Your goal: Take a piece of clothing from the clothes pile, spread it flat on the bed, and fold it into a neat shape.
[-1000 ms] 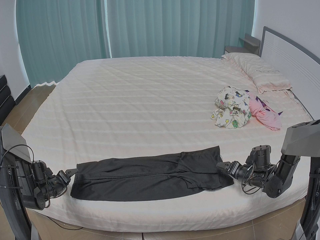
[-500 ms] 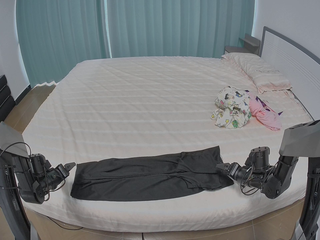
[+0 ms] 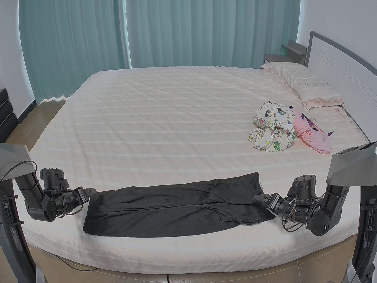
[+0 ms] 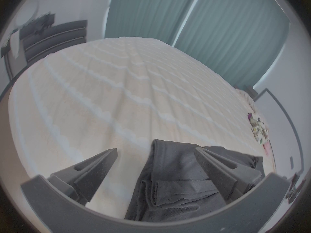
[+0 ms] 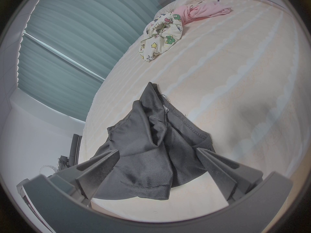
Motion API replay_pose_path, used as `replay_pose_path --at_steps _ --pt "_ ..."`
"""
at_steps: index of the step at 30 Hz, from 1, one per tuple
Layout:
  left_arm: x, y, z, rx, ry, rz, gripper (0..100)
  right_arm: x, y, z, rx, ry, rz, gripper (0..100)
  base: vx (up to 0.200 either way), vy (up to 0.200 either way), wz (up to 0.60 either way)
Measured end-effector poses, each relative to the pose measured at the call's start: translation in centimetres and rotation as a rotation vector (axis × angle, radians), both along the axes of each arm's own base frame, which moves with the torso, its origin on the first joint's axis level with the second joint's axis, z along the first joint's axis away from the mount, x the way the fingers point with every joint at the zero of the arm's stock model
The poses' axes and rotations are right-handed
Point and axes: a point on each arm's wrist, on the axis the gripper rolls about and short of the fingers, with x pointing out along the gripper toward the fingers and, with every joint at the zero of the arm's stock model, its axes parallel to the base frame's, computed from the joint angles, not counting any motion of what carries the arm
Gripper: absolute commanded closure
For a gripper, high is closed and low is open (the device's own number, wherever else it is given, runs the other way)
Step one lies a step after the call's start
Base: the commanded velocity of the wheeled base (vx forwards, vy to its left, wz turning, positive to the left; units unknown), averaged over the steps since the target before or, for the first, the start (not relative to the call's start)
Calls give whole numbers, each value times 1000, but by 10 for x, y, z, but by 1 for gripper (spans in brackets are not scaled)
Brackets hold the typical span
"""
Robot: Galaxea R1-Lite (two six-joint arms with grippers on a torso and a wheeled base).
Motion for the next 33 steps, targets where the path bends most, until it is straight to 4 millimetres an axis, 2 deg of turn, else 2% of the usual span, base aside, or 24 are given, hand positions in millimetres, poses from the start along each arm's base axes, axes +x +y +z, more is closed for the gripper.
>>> replay_pose_path --at_steps 6,14,27,33 --pt "1 -7 -2 28 -5 -148 0 -1 1 -3 -4 9 2 0 0 0 0" --pt "-8 -12 -13 73 91 -272 0 -2 4 -5 -7 15 15 0 0 0 0" --pt "-9 -14 -20 36 101 -322 0 -4 7 -6 -9 20 26 0 0 0 0" --pt "-4 -13 -25 8 91 -343 0 -6 10 -6 -7 24 36 0 0 0 0"
